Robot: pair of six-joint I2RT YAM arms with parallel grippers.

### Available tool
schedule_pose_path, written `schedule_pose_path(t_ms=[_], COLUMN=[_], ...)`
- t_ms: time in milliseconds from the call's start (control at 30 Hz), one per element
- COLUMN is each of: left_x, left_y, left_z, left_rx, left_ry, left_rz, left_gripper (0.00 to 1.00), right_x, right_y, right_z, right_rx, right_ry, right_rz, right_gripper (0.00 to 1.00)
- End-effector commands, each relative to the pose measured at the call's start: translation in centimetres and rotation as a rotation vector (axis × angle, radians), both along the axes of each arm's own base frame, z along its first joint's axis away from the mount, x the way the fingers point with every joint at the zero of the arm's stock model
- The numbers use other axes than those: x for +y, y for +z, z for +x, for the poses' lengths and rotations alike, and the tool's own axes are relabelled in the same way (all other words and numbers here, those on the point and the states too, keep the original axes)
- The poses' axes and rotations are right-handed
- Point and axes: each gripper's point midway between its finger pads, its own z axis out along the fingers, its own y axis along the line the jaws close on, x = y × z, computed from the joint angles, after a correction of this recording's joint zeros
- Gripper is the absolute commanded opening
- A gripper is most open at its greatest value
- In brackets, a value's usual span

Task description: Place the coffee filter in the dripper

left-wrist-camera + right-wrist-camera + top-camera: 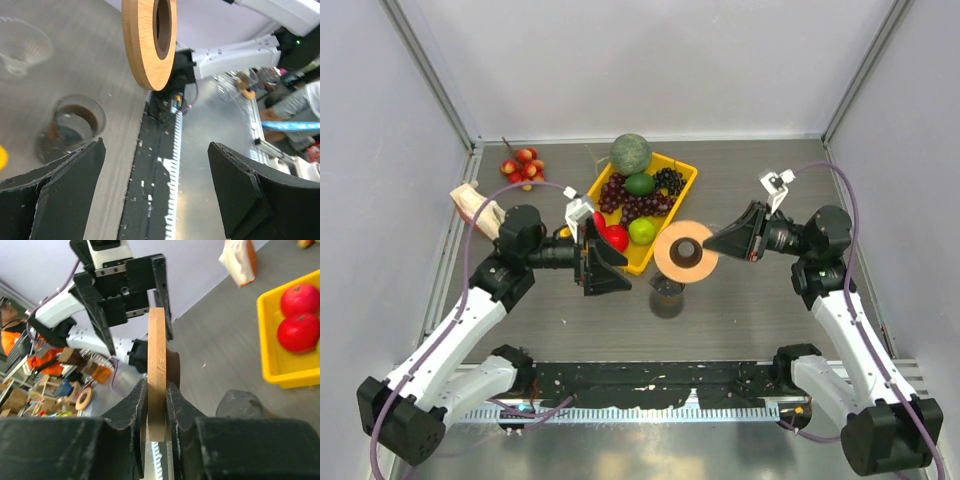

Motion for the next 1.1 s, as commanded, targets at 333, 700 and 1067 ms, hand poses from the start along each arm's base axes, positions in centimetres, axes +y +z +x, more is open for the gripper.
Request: schedule_pose_path(t_ms=[333, 700, 1067], left_x=[-4.0, -5.7, -5.3], left_y=[-0.5, -1.1, -2.7], left_z=[-2.7, -2.9, -1.4], left_rx=[0.099, 0.151, 0.363], left_ry=[-0.201, -0.261, -0.193], left_rz=[-0.091, -0.074, -0.109], left_gripper=[0.85, 0.51, 0.0], right_x=[2.2, 3.1, 2.3], right_y=[-2.2, -3.6, -5.3], right_z=[-3.9, -3.7, -0.4], right_rx=[0.104, 0.169, 0.188], right_ry=[0.175, 0.228, 0.06], right_rz=[-0.005, -0.02, -0.115], right_gripper=[0.05, 0.05, 0.8])
